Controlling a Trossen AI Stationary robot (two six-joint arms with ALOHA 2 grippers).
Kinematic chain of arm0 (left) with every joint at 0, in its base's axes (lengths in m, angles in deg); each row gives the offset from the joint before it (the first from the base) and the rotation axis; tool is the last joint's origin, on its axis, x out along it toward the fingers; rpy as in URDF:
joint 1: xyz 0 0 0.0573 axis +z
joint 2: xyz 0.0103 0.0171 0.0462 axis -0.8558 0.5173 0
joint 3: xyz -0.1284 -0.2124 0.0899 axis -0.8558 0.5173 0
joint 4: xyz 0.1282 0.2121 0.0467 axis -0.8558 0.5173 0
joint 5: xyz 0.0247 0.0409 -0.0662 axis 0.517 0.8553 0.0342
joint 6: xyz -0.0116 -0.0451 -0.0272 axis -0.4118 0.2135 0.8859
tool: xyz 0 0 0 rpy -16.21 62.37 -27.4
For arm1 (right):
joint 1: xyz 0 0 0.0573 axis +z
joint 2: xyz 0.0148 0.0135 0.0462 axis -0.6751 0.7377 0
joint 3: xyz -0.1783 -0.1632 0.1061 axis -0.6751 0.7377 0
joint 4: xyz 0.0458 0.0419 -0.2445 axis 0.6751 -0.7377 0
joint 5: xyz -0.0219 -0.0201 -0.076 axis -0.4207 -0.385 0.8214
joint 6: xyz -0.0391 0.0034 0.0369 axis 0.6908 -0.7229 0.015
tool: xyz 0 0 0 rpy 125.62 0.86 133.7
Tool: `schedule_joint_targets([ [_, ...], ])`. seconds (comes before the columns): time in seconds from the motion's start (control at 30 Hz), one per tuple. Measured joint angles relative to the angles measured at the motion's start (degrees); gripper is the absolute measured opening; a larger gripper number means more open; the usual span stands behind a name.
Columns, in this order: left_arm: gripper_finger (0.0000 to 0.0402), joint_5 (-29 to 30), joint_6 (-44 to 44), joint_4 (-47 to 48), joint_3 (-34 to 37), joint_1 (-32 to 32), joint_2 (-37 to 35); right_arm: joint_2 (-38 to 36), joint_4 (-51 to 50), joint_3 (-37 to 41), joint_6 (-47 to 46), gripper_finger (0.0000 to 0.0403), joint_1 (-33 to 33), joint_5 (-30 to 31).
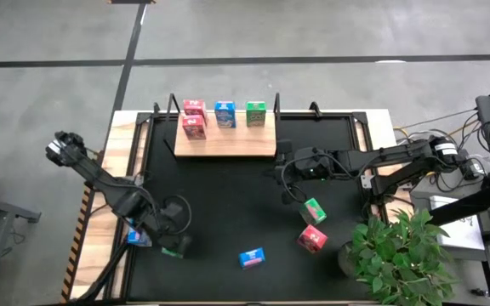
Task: Stack cereal on shelf
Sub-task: Put the bottom green cereal box on the shelf aligned with the other green cereal box
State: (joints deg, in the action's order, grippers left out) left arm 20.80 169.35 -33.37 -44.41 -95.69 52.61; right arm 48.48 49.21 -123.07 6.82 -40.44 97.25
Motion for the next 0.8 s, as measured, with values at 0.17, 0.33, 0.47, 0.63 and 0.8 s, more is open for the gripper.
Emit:
schedule_joint_targets([
  [0.17, 0.016, -1.2, 1.0, 7.7, -7.8, -1.1, 2.2, 0.0, 0.0, 0.0, 0.0, 0.0009, 0.0, 0.0],
  [0.33, 0.0156, 6.1, 0.4, 27.8, -19.0, -3.6, 9.5, 0.0, 0.0, 0.0, 0.1, 0.0009, 0.0, 0.0],
  [0.47, 0.0165, 9.4, -2.7, 28.8, -23.8, -4.8, 14.3, 0.0, 0.0, 0.0, 0.1, 0.0009, 0.0, 0.0],
  [0.63, 0.0208, 8.9, -2.9, 28.8, -24.1, -5.3, 17.6, 0.0, 0.0, 0.0, -0.5, 0.0009, 0.0, -0.9],
  [0.8, 0.0266, 8.6, -2.1, 28.8, -21.5, -5.6, 19.4, 0.0, 0.0, 0.0, -0.8, 0.0009, 0.1, -1.9],
])
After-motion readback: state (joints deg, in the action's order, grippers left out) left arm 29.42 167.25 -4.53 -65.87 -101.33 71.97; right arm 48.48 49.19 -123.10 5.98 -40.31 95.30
